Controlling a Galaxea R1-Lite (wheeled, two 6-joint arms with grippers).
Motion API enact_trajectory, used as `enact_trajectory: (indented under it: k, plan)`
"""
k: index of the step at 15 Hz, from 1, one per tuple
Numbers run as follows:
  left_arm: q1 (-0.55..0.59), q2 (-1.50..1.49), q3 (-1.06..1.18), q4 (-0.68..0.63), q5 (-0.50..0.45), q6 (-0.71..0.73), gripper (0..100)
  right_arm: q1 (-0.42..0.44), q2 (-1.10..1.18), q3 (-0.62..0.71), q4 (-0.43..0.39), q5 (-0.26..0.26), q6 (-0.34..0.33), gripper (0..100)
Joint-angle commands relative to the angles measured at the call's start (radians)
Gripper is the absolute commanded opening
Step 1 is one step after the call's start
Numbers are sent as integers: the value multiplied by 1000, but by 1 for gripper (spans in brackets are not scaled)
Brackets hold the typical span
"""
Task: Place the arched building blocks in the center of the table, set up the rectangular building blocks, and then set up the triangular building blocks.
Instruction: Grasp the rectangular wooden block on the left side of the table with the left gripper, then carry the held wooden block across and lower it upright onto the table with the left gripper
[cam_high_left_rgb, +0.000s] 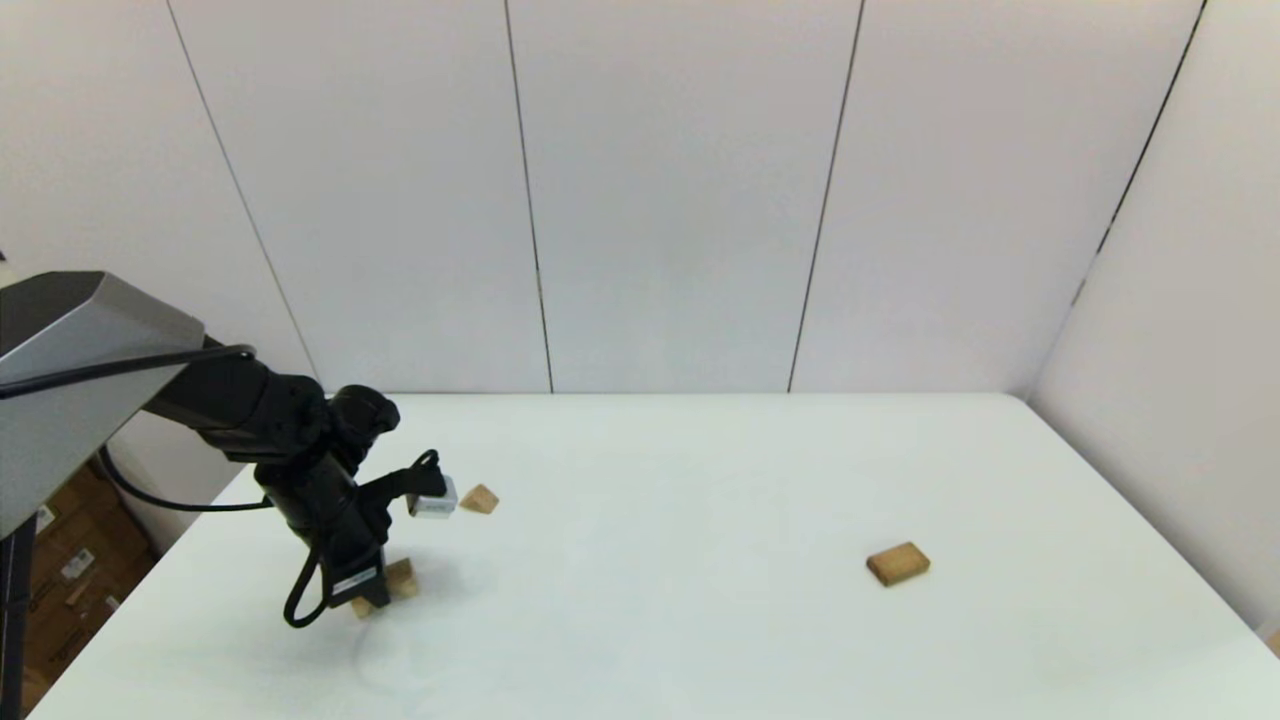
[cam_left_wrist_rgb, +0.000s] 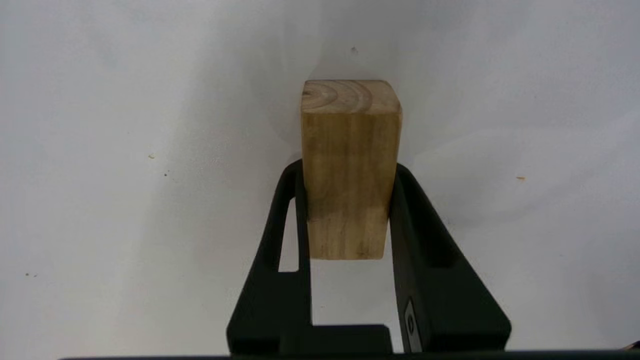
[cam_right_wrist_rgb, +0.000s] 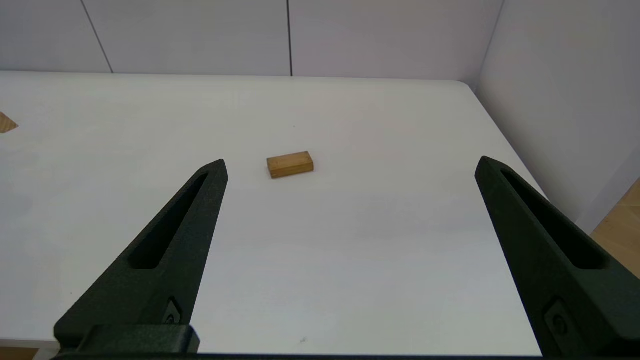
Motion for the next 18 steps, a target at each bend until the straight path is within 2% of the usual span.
enact_trajectory:
  k: [1, 6, 8, 10, 13, 18]
  plan:
    - [5, -10, -6, 4, -2, 6, 0, 0, -2, 0, 0, 0, 0, 100]
    - [0, -94, -15, 3, -43, -15, 0, 0, -2, 0, 0, 0, 0, 100]
    - [-31, -151, -24, 3, -141, -12, 0, 1, -2, 0, 0, 0, 0, 100]
    - [-84, -188, -29, -33, -206, -7, 0, 1, -2, 0, 0, 0, 0, 100]
    - [-198, -202, -38, -117, -207, 2, 0, 1, -2, 0, 0, 0, 0, 100]
    - [-374, -157, -98, -123, -207, 59, 0, 1, -2, 0, 0, 0, 0, 100]
